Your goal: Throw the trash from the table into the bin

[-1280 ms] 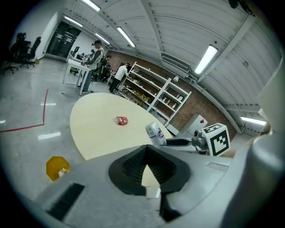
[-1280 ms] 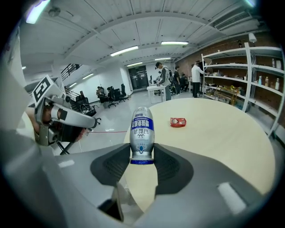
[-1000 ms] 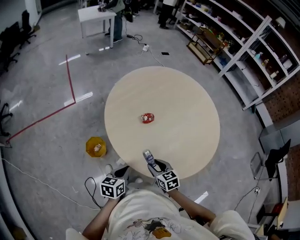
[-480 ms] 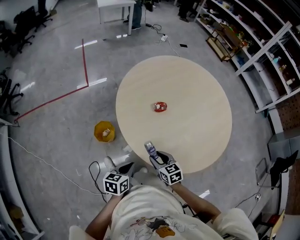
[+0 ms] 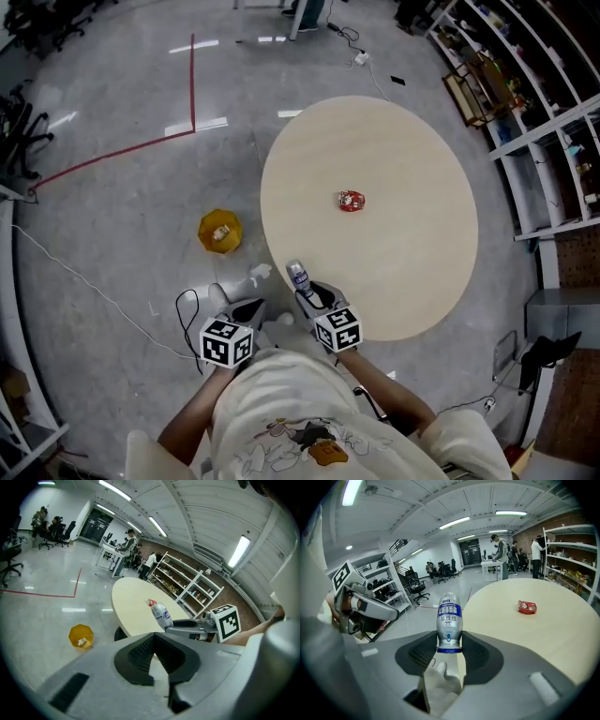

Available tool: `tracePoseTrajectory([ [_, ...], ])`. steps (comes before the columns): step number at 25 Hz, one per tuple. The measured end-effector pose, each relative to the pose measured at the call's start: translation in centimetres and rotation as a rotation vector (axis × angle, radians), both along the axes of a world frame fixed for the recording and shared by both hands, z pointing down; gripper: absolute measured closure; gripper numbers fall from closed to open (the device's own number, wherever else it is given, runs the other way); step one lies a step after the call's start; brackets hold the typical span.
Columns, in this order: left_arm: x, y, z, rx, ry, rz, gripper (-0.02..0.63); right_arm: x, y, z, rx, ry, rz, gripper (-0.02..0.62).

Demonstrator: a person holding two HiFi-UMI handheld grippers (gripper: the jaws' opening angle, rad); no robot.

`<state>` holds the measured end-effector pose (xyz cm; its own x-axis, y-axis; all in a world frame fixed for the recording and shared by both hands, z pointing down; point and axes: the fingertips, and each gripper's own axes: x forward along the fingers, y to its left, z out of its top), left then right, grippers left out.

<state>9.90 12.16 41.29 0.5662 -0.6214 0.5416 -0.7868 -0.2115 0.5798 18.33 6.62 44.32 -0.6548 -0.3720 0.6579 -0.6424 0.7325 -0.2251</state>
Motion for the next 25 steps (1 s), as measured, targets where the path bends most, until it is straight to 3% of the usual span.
tracePoseTrajectory([
  [5, -3.8, -0.4, 0.2, -0.020, 0.016, -0.024, 0.601, -4.5, 0.0, 0.4, -0.041, 0.015, -0.049, 0.423],
  [16, -12.0, -4.3, 3.0, -0.030, 0.069, -0.169, 0.600, -14.0, -2.4, 3.0, -0.150, 0.058, -0.096, 0.423],
  [25, -18.8, -5.3, 10.1, -0.088, 0.073, -0.322, 0.601, -19.9, -3.7, 7.9, -0.245, 0.095, -0.011, 0.423],
])
